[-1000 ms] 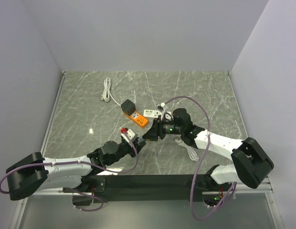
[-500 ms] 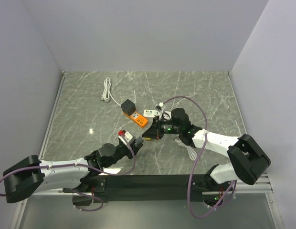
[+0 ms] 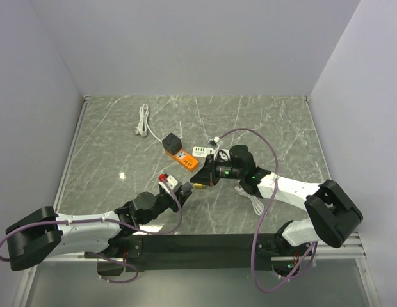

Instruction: Insert the plug

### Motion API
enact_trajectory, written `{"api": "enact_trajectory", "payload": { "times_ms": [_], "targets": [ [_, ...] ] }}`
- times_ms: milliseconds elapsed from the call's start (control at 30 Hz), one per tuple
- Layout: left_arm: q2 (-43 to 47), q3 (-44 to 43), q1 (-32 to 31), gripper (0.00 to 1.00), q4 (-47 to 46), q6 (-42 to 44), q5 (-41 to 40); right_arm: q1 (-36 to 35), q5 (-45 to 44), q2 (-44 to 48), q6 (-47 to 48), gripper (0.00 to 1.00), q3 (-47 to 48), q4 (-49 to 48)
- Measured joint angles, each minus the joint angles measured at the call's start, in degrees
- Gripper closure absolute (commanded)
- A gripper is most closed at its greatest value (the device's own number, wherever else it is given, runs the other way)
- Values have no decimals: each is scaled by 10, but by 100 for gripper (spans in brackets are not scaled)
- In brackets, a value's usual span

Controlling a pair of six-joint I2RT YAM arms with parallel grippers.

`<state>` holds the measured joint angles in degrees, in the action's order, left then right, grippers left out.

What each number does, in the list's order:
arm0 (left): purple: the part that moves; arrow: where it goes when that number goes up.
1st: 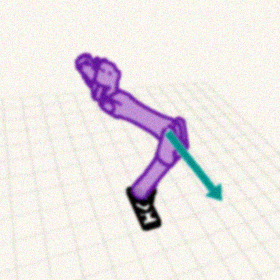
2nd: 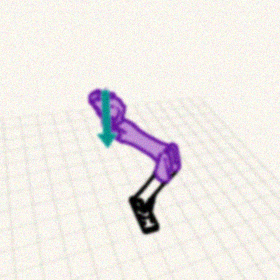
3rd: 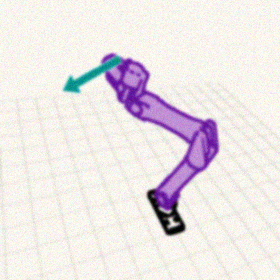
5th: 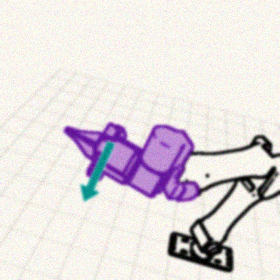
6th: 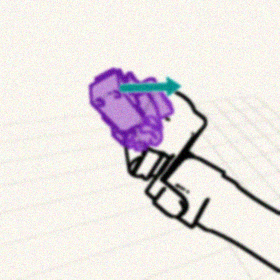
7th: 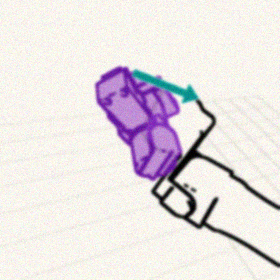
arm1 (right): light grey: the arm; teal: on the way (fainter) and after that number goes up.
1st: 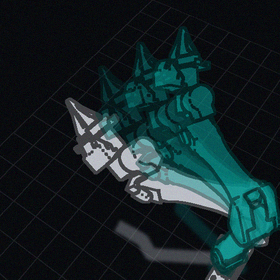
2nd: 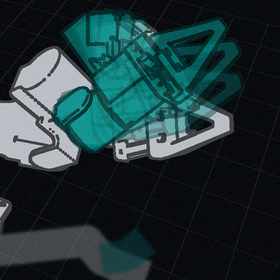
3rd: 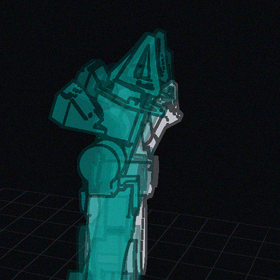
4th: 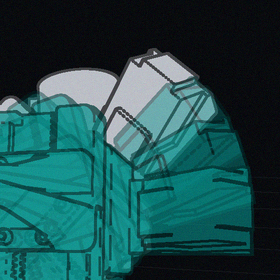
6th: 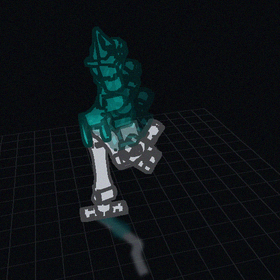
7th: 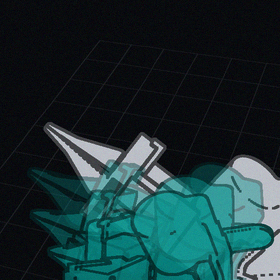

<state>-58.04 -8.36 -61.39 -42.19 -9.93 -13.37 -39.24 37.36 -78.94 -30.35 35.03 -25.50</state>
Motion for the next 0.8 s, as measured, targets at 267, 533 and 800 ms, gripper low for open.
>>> {"api": "enact_trajectory", "payload": {
  "times_ms": [267,533,800],
  "targets": [
    [35,2,1,6,-29,-11,2,0,-9,8,2,100,-1,6],
    [91,27,3,1,-56,-34,17,16,-20,46,13,100,-2,22],
    [138,56,56,2,-89,-107,65,30,-22,82,22,100,-9,25]
  ]
}}
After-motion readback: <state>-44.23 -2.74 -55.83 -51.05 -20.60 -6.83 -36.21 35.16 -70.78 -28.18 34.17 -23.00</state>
